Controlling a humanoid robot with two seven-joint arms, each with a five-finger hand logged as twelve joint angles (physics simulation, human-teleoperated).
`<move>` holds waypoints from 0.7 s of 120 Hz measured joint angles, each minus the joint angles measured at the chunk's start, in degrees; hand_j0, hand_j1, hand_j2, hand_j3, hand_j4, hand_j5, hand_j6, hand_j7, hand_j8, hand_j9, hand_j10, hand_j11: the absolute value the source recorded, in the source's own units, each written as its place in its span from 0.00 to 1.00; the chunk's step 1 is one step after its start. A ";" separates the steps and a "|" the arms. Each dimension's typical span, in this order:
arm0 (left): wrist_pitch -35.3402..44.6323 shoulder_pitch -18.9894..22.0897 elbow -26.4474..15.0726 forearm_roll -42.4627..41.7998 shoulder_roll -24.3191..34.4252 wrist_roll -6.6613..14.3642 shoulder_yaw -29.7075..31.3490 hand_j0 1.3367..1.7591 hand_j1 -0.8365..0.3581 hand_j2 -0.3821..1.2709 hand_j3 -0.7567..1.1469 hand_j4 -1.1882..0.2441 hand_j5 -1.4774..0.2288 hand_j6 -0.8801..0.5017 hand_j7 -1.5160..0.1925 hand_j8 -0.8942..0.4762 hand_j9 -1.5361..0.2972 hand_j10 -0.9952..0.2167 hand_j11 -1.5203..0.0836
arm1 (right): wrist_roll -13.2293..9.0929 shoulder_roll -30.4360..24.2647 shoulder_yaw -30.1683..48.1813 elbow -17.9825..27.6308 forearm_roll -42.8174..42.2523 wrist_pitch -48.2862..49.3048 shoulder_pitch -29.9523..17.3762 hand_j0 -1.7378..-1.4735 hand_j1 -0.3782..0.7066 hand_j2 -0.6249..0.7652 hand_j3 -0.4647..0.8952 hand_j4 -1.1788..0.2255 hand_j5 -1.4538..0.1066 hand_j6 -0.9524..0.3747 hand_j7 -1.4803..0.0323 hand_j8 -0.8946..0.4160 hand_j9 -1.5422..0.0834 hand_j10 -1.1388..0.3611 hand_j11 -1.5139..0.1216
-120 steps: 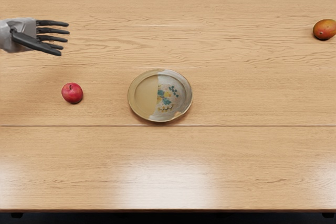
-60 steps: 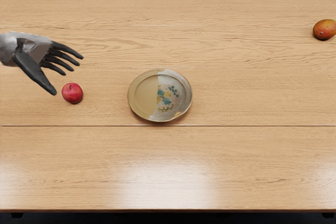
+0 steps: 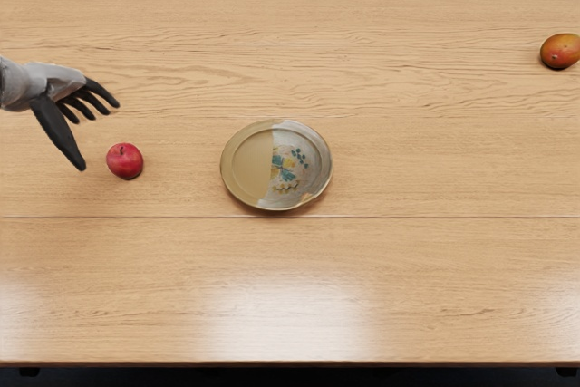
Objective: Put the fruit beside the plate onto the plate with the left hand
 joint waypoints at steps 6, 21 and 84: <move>2.88 -0.25 -0.40 0.79 -2.03 -0.03 1.97 0.76 0.74 0.26 0.40 0.66 0.68 0.46 0.70 0.47 0.66 0.62 0.75 | 0.00 0.00 0.00 0.00 0.00 0.00 0.00 0.30 0.07 0.44 0.34 0.81 0.90 0.69 0.95 0.66 0.92 0.74 0.90; 8.23 -2.52 -0.89 5.08 -7.10 0.06 6.08 0.76 0.74 0.26 0.40 0.66 0.68 0.46 0.70 0.47 0.66 0.62 0.75 | 0.00 0.00 0.00 0.00 0.00 0.00 0.00 0.30 0.07 0.44 0.34 0.81 0.90 0.69 0.95 0.66 0.92 0.74 0.90; 20.42 1.33 -0.36 9.28 -20.08 0.80 12.72 0.76 0.74 0.26 0.40 0.66 0.68 0.46 0.70 0.47 0.66 0.62 0.75 | 0.00 0.00 0.01 0.00 0.00 0.00 -0.01 0.30 0.07 0.44 0.34 0.81 0.90 0.69 0.95 0.66 0.92 0.74 0.90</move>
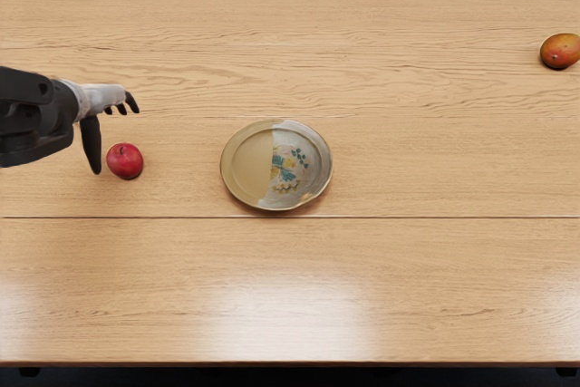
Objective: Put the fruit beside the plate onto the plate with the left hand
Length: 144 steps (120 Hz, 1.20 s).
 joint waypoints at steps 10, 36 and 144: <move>1.15 1.65 0.10 -0.03 -1.09 -0.02 0.00 0.76 0.74 0.26 0.40 0.66 0.68 0.46 0.70 0.47 0.66 0.62 0.75 | 0.00 0.00 0.00 0.00 0.00 0.00 0.01 0.30 0.07 0.44 0.34 0.81 0.90 0.69 0.95 0.66 0.92 0.74 0.90; 7.04 5.03 0.71 -0.11 -3.61 -0.07 -0.08 0.76 0.74 0.26 0.40 0.66 0.68 0.46 0.70 0.47 0.66 0.62 0.75 | 0.00 0.00 0.00 0.00 0.00 0.00 0.01 0.30 0.07 0.44 0.34 0.81 0.90 0.69 0.95 0.66 0.92 0.74 0.90; 8.57 13.61 10.51 -0.04 -8.73 -0.82 -0.01 0.76 0.62 0.28 0.40 0.57 0.58 0.37 0.60 0.38 0.57 0.51 0.65 | 0.00 0.00 0.00 0.00 0.00 0.00 0.01 0.30 0.07 0.44 0.34 0.81 0.90 0.69 0.95 0.66 0.92 0.74 0.90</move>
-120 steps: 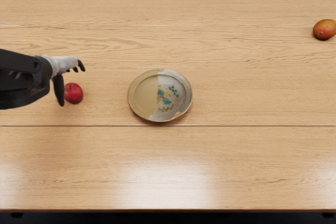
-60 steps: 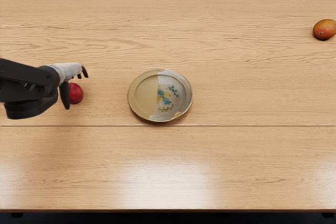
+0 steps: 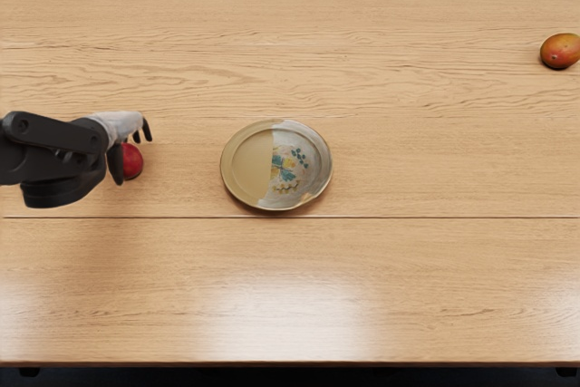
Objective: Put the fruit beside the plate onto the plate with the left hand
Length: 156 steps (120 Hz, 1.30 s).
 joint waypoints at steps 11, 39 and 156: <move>0.00 0.69 0.57 0.00 -0.42 -0.21 0.01 0.76 0.61 0.28 0.40 0.56 0.58 0.36 0.60 0.37 0.57 0.51 0.64 | 0.00 0.00 0.00 0.00 0.00 0.00 0.00 0.30 0.07 0.44 0.34 0.81 0.90 0.69 0.95 0.66 0.92 0.74 0.90; 0.00 1.56 1.51 0.01 -0.88 -0.38 0.08 0.76 0.59 0.28 0.40 0.55 0.56 0.35 0.58 0.36 0.55 0.49 0.62 | 0.00 0.00 0.00 0.00 0.00 0.00 0.00 0.30 0.07 0.44 0.34 0.81 0.90 0.69 0.95 0.66 0.92 0.74 0.90; -0.03 1.80 2.58 -0.26 -1.50 -0.32 -0.02 0.71 0.31 0.49 0.40 0.41 0.23 0.48 0.26 0.50 0.22 0.40 0.22 | 0.00 0.00 0.00 0.00 0.01 0.00 -0.01 0.30 0.07 0.44 0.34 0.81 0.90 0.69 0.95 0.66 0.92 0.74 0.90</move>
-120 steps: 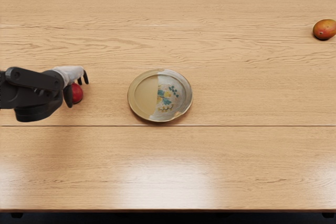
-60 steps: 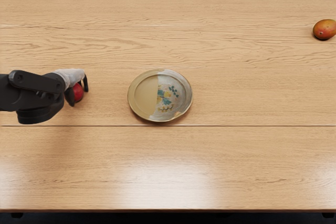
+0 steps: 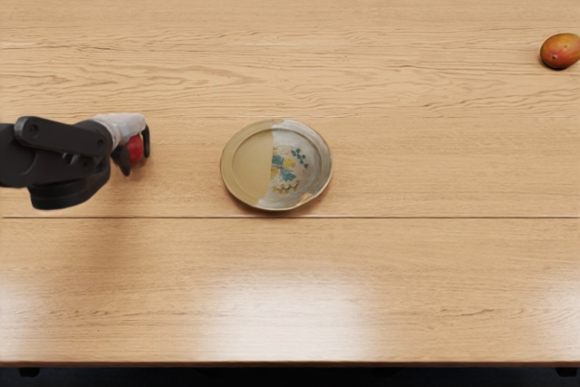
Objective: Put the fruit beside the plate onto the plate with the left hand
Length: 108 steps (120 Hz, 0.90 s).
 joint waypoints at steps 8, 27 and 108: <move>-0.13 -1.13 -0.15 -0.10 0.23 0.01 -0.05 0.70 0.28 0.50 0.40 0.42 0.21 0.50 0.24 0.52 0.22 0.42 0.20 | 0.00 0.00 0.00 -0.01 0.00 0.00 0.00 0.30 0.07 0.44 0.34 0.81 0.90 0.69 0.95 0.66 0.92 0.74 0.90; -0.87 -4.53 -1.02 -0.20 1.23 -0.02 -0.43 0.69 0.27 0.53 0.40 0.44 0.19 0.52 0.23 0.53 0.21 0.44 0.19 | 0.00 0.00 0.01 0.00 0.00 0.00 0.01 0.30 0.07 0.44 0.34 0.81 0.90 0.69 0.95 0.66 0.92 0.74 0.90; -12.97 -9.17 -12.85 -7.62 8.63 -0.83 -19.66 0.70 0.30 0.49 0.40 0.40 0.20 0.50 0.22 0.52 0.21 0.43 0.18 | 0.00 0.00 0.00 0.00 -0.01 0.00 0.01 0.30 0.07 0.44 0.34 0.81 0.90 0.69 0.95 0.66 0.92 0.74 0.90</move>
